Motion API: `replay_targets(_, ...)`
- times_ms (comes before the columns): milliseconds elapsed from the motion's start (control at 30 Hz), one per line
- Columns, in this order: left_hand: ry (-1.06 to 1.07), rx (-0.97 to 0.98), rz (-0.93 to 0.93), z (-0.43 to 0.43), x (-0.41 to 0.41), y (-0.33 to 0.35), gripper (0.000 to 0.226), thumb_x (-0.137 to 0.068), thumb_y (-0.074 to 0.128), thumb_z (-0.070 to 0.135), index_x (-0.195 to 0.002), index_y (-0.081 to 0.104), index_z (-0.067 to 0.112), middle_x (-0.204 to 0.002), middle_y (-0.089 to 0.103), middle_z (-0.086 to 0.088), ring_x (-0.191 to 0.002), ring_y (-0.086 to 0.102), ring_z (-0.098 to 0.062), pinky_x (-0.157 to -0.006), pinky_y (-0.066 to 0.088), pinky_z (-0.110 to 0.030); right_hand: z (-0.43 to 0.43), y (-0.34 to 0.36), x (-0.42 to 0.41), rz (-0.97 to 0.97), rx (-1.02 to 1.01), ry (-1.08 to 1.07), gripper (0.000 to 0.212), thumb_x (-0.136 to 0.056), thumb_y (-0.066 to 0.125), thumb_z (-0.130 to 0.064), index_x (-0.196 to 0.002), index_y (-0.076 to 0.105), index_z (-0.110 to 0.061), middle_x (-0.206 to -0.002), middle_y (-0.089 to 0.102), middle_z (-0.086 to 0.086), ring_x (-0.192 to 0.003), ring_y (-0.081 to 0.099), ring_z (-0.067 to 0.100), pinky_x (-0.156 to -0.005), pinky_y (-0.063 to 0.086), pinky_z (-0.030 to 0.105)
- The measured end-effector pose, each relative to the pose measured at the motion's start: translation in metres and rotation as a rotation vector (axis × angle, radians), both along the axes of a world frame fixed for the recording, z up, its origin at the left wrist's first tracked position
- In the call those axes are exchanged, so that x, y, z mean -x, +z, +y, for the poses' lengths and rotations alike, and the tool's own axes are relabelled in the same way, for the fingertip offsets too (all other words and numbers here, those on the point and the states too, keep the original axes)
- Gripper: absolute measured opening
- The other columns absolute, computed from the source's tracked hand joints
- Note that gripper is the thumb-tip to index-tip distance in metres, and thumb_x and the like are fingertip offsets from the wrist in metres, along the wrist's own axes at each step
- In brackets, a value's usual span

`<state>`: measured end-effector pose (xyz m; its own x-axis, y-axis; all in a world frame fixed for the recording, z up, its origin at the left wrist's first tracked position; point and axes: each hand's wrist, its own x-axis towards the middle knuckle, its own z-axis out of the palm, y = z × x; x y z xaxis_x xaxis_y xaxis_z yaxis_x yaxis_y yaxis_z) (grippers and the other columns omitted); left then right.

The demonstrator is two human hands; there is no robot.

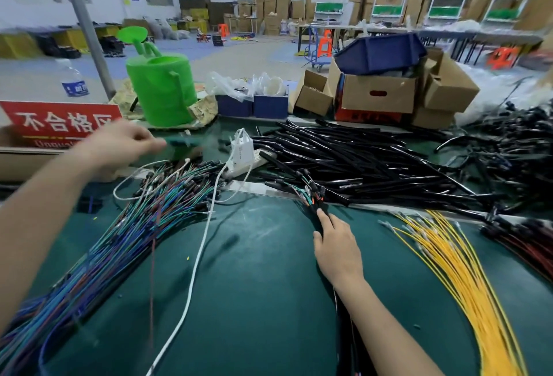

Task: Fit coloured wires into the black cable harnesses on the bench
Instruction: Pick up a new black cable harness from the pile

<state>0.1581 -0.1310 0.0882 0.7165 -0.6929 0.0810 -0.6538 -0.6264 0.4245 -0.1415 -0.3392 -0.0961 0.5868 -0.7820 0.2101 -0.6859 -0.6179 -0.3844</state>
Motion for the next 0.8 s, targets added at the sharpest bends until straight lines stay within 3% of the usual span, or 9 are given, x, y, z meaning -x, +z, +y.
replay_targets(100, 0.081, 0.280, -0.268, 0.003, 0.001, 0.034, 0.029, -0.092, 0.053, 0.045, -0.084, 0.062, 0.019, -0.079, 0.062, -0.009, -0.072, 0.057, -0.027, -0.067, 0.042, -0.033, 0.003, 0.006, 0.003, -0.029, 0.005, -0.006, 0.052, -0.099, 0.043, -0.028, -0.148, 0.029, -0.019, -0.150, 0.033, 0.006, -0.138, 0.027, 0.020, -0.111, 0.025, 0.031)
replay_targets(167, -0.023, 0.460, -0.249, 0.001, 0.019, 0.049, 0.025, -0.094, 0.051, 0.044, -0.086, 0.059, 0.021, -0.072, 0.060, -0.002, -0.061, 0.055, -0.016, -0.062, 0.042, -0.026, 0.009, 0.014, 0.005, -0.097, 0.075, 0.014, 0.053, -0.096, 0.050, -0.033, -0.145, 0.036, -0.018, -0.149, 0.035, 0.004, -0.138, 0.027, 0.020, -0.112, 0.024, 0.031)
replay_targets(267, -0.186, 0.608, -0.215, -0.006, 0.065, 0.047, 0.017, -0.095, 0.050, 0.041, -0.080, 0.053, 0.032, -0.097, 0.058, 0.005, -0.079, 0.053, -0.006, -0.078, 0.041, -0.023, 0.026, 0.044, 0.005, -0.449, -0.052, 0.023, 0.051, -0.087, 0.064, -0.039, -0.132, 0.055, -0.016, -0.127, 0.057, -0.002, -0.110, 0.052, 0.012, -0.096, 0.039, 0.023)
replay_targets(300, -0.257, 0.628, -0.153, -0.013, 0.085, 0.041, 0.017, -0.095, 0.049, 0.039, -0.080, 0.052, 0.033, -0.108, 0.055, 0.009, -0.086, 0.052, 0.001, -0.083, 0.039, -0.019, 0.033, 0.060, 0.004, -0.571, -0.194, 0.050, 0.053, -0.082, 0.069, -0.045, -0.128, 0.059, -0.020, -0.114, 0.062, -0.008, -0.090, 0.056, 0.007, -0.083, 0.044, 0.020)
replay_targets(367, -0.439, 0.617, 0.084, -0.030, 0.123, 0.019, 0.017, -0.096, 0.045, 0.038, -0.082, 0.052, 0.030, -0.103, 0.059, 0.010, -0.071, 0.054, 0.009, -0.070, 0.044, -0.014, 0.046, 0.097, 0.001, -0.691, -0.479, 0.172, 0.067, -0.068, 0.070, -0.062, -0.126, 0.058, -0.031, -0.104, 0.064, -0.020, -0.068, 0.051, 0.002, -0.065, 0.043, 0.013)
replay_targets(433, -0.584, 0.512, 0.370, -0.047, 0.157, -0.007, 0.023, -0.091, 0.044, 0.041, -0.090, 0.052, 0.019, -0.098, 0.067, -0.001, -0.071, 0.066, -0.005, -0.067, 0.054, -0.032, 0.053, 0.125, 0.000, -0.786, -0.693, 0.264, 0.071, -0.066, 0.070, -0.062, -0.128, 0.054, -0.031, -0.093, 0.067, -0.022, -0.059, 0.050, -0.001, -0.053, 0.039, 0.008)
replay_targets(533, -0.735, 0.351, 0.564, -0.067, 0.191, -0.042, 0.012, -0.098, 0.041, 0.030, -0.099, 0.046, 0.020, -0.097, 0.071, -0.006, -0.058, 0.068, -0.022, -0.050, 0.052, -0.030, 0.055, 0.144, 0.013, -1.017, -0.968, 0.209, 0.024, -0.085, 0.068, -0.028, -0.103, 0.066, -0.012, -0.059, 0.059, -0.009, -0.041, 0.046, 0.000, -0.040, 0.035, 0.009)
replay_targets(667, -0.788, 0.301, 0.694, -0.068, 0.216, -0.069, 0.021, -0.099, 0.044, 0.023, -0.109, 0.040, 0.041, -0.085, 0.074, -0.002, -0.050, 0.054, -0.013, -0.046, 0.041, -0.019, 0.045, 0.142, 0.046, -0.945, -0.973, 0.166, 0.020, -0.092, 0.057, -0.021, -0.081, 0.066, -0.006, -0.063, 0.055, 0.008, -0.041, 0.039, 0.006, -0.035, 0.029, 0.014)
replay_targets(800, -0.822, 0.241, 0.959, -0.049, 0.231, -0.083, 0.024, -0.098, 0.039, 0.024, -0.120, 0.050, 0.021, -0.060, 0.061, 0.002, -0.050, 0.043, -0.007, -0.051, 0.031, -0.017, 0.024, 0.175, 0.069, -0.917, -0.863, 0.132, 0.025, -0.094, 0.055, -0.019, -0.072, 0.056, -0.007, -0.062, 0.068, 0.008, -0.038, 0.046, 0.006, -0.033, 0.034, 0.015)
